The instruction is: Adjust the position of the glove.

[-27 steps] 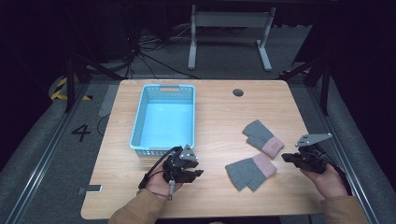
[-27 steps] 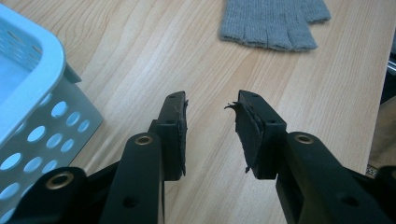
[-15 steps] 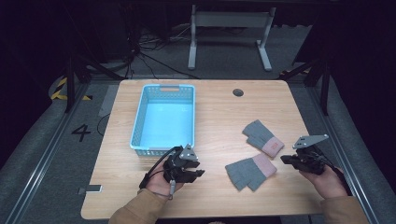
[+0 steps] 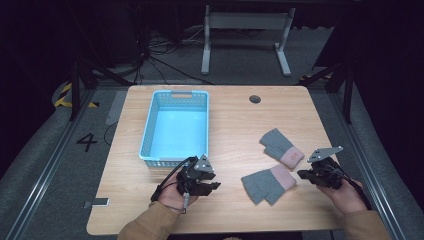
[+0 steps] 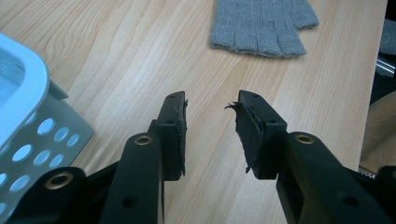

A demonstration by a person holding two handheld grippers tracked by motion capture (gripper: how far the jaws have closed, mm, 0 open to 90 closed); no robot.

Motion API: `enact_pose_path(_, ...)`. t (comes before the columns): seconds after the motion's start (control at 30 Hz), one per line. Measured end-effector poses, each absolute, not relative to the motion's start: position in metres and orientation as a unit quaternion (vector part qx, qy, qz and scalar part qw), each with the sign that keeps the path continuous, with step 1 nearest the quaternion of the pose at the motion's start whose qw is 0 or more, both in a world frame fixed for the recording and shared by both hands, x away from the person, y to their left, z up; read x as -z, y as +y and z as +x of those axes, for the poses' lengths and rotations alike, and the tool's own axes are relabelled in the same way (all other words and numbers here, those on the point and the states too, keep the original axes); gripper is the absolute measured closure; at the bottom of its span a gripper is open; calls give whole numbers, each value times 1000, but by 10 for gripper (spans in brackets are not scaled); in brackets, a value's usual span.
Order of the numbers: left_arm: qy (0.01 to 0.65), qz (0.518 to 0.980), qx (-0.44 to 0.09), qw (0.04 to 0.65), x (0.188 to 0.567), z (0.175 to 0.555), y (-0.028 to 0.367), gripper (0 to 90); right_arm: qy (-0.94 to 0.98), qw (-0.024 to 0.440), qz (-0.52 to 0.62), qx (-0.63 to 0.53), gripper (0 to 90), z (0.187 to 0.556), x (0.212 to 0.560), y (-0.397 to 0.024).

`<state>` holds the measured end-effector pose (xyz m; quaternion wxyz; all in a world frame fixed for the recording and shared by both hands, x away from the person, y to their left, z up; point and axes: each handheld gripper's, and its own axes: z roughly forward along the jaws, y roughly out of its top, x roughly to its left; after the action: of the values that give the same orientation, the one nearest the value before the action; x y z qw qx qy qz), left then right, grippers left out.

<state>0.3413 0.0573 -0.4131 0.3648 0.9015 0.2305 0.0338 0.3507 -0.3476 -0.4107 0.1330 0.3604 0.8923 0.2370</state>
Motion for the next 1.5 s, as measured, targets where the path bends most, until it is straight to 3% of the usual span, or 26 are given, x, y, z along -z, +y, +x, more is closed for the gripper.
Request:
enact_pose_path(0.53, 226, 904, -33, 361, 414, 342, 55, 632, 899, 115, 369, -203, 897, 357, 431, -342)
enact_pose_path(1.5, 221, 908, -25, 354, 417, 341, 49, 624, 929, 85, 303, -193, 898, 344, 430, -311)
